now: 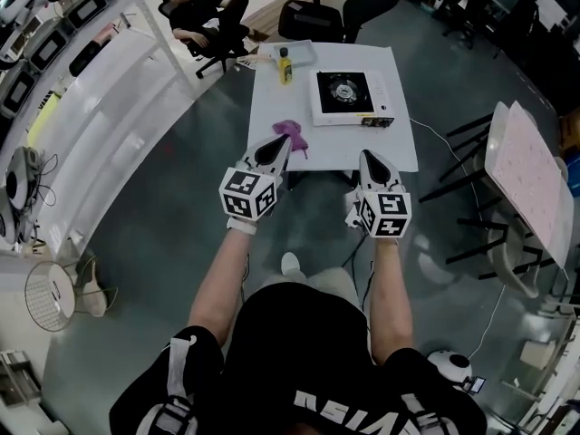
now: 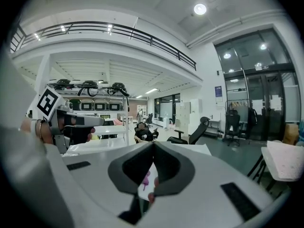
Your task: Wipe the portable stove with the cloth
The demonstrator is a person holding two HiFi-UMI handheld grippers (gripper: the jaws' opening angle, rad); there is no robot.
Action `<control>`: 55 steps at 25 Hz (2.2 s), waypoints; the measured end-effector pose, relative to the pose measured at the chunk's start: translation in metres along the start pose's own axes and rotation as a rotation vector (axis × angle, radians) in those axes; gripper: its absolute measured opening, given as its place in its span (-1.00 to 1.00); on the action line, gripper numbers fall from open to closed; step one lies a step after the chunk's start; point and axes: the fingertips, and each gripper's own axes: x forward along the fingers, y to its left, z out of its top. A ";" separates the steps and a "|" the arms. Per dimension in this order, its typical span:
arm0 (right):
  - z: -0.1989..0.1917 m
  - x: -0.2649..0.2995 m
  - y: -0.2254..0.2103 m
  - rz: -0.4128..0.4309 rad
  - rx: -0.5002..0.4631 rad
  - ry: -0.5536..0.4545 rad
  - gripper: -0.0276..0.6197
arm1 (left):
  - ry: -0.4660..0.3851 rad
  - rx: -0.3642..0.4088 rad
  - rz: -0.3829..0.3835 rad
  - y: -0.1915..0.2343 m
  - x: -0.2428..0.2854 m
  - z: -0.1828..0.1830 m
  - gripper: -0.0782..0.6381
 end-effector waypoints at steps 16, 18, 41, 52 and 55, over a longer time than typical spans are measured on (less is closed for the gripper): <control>0.026 0.149 -0.086 0.106 -0.009 0.014 -0.89 | 0.037 -0.042 0.087 0.066 0.134 0.002 -0.77; 0.026 0.165 -0.097 0.127 -0.009 0.021 -0.89 | 0.040 -0.050 0.116 0.074 0.148 0.001 -0.77; 0.031 0.249 -0.126 0.281 0.009 0.028 -0.89 | 0.001 -0.068 0.226 0.104 0.210 0.015 -0.77; 0.031 0.281 -0.083 0.284 0.008 0.044 -0.89 | 0.007 -0.083 0.251 0.158 0.186 0.014 -0.77; 0.026 0.292 -0.072 0.292 0.001 0.050 -0.89 | 0.007 -0.090 0.261 0.171 0.177 0.010 -0.77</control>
